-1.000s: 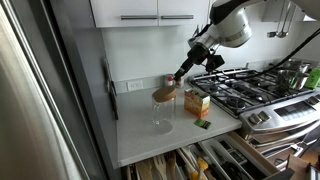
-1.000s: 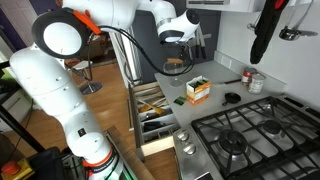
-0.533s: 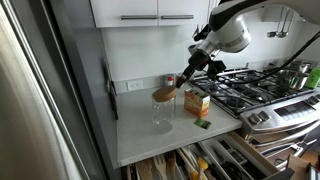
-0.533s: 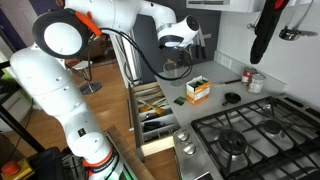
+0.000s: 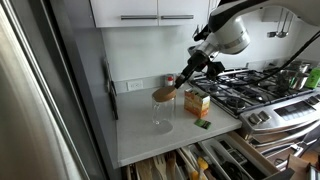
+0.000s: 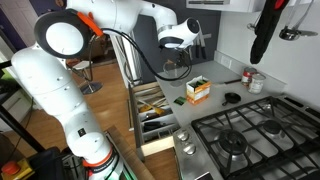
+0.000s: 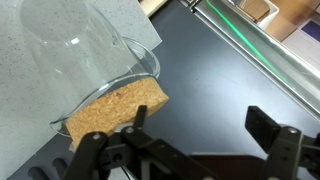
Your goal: Pick up the brown lid and put it on the clear jug
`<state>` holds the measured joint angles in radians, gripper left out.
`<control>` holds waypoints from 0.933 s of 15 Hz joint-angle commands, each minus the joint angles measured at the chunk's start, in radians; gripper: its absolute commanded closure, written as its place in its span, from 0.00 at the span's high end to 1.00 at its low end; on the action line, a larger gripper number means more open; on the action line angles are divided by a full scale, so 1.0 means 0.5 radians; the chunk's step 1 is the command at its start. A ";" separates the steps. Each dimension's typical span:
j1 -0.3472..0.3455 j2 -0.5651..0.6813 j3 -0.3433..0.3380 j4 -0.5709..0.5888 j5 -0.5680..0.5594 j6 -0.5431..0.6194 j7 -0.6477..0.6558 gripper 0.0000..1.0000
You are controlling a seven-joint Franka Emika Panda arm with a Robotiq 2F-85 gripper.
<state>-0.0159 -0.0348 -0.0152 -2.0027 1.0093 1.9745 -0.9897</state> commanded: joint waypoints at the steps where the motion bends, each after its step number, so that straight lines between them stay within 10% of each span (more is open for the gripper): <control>1: 0.009 0.012 0.001 -0.045 0.100 0.072 -0.073 1.00; 14: 0.004 0.054 0.003 -0.055 0.040 0.045 0.001 1.00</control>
<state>-0.0152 -0.0085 -0.0141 -2.0042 1.0486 1.9851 -1.0037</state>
